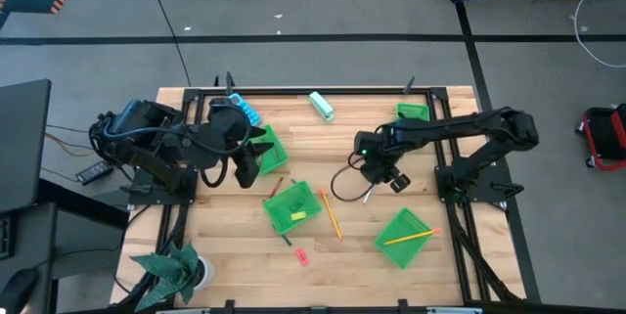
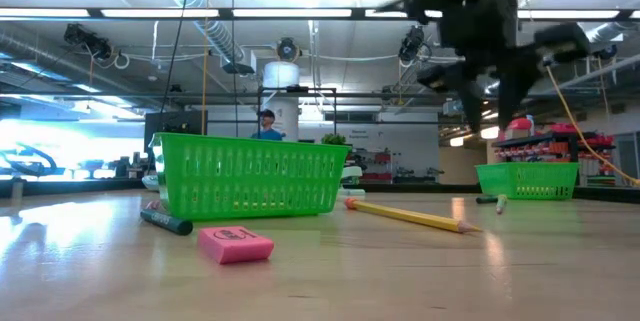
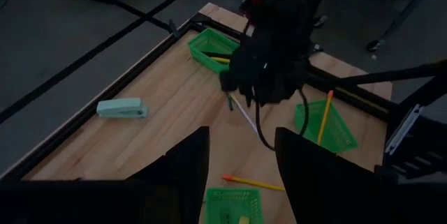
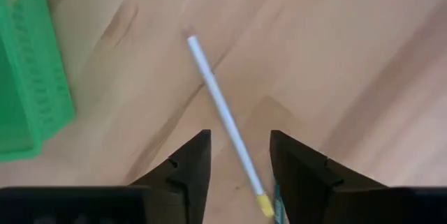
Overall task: Sort crayons/erasers/pens/pencils in bins
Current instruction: Put the white pencil into the bottom right green bin
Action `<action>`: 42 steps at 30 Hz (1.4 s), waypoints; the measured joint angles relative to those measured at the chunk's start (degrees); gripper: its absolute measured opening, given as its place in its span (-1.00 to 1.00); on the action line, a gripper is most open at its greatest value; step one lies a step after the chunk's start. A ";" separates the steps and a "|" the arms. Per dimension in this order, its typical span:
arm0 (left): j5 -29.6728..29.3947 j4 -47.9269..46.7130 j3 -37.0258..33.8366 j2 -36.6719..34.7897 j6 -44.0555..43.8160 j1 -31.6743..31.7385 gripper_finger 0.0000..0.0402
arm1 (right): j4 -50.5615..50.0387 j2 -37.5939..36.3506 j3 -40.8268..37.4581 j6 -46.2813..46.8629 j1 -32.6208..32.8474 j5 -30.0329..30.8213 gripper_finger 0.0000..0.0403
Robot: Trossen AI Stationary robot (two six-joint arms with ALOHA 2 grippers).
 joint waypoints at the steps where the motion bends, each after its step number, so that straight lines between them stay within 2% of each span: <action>1: 0.00 0.19 0.00 -0.01 -0.34 0.02 -0.14 | 0.63 0.57 -0.71 -0.86 -0.02 -0.41 -0.25; 7: 0.00 0.23 0.00 0.00 -2.60 0.02 -0.14 | 3.04 3.55 -4.80 -4.61 -0.34 -0.66 -0.26; 19: -0.51 -0.04 -0.02 0.00 -4.40 0.13 -0.14 | 11.70 3.55 -11.36 -9.21 -3.98 0.77 -0.27; 24: -2.83 -0.08 -0.02 0.00 -4.39 0.13 -0.14 | 14.87 3.51 -12.17 -8.83 -4.93 0.71 -0.36; 32: -3.04 -0.14 -0.04 0.00 -4.19 0.85 -0.14 | 15.35 3.49 -14.65 -11.08 -5.49 0.20 -0.56; 42: -3.04 -0.12 -0.04 0.00 -4.12 2.78 -0.14 | 17.52 3.66 -14.78 -11.43 -5.51 -0.71 -0.63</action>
